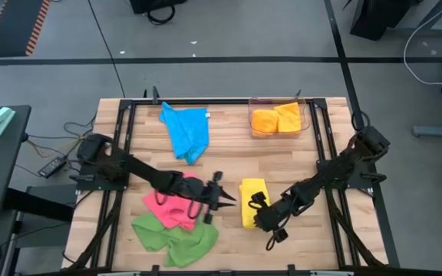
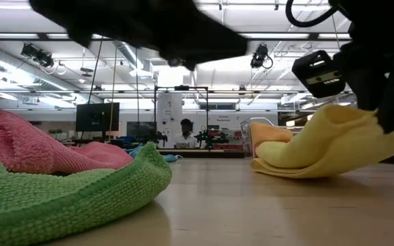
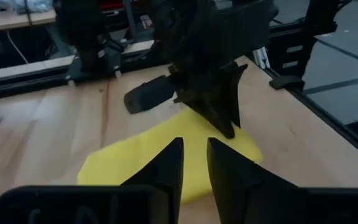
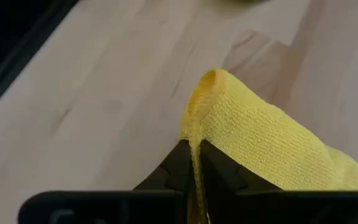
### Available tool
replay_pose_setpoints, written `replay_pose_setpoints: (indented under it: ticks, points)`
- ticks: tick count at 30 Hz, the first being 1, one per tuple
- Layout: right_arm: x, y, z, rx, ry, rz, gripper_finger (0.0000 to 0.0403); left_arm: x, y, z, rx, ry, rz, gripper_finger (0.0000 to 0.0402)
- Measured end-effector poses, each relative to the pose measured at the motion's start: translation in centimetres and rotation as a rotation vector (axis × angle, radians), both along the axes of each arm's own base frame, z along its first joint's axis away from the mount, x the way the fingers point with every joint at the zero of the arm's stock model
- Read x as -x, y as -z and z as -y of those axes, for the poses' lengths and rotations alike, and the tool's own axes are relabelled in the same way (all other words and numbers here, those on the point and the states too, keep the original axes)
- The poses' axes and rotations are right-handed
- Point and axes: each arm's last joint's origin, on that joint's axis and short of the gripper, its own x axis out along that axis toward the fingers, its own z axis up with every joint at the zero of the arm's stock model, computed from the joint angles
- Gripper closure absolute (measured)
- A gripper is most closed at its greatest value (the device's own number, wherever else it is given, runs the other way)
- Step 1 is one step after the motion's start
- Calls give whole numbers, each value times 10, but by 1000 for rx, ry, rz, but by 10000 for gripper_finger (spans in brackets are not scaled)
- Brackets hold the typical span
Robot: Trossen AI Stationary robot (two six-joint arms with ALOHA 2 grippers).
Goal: Fold microfiber towels
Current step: Fold the yellow microfiber cloth
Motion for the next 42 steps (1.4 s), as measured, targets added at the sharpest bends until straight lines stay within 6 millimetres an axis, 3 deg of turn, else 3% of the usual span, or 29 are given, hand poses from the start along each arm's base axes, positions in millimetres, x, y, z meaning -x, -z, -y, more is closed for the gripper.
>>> replay_pose_setpoints:
  ticks: [7, 11, 17, 28, 35, 42]
  points:
    - [6, -3, -8, -31, -38, -14, 366, -54, 19, 8, 19, -25, -5, 323]
    - [9, -2, -11, -38, -28, -32, 366, -73, 36, 11, 30, -42, -80, 331]
    - [13, -1, -7, -6, 38, -70, 366, -81, 49, 17, 79, 39, -145, 339]
    - [14, -9, -9, -26, 16, -39, 366, -83, 80, 20, 125, 29, -179, 352]
    - [20, -31, -3, -57, 71, 17, 366, -82, 80, 30, 136, 56, -139, 354]
    - [21, -32, -4, -102, 90, -21, 366, -77, 82, 43, 121, 89, -156, 362]
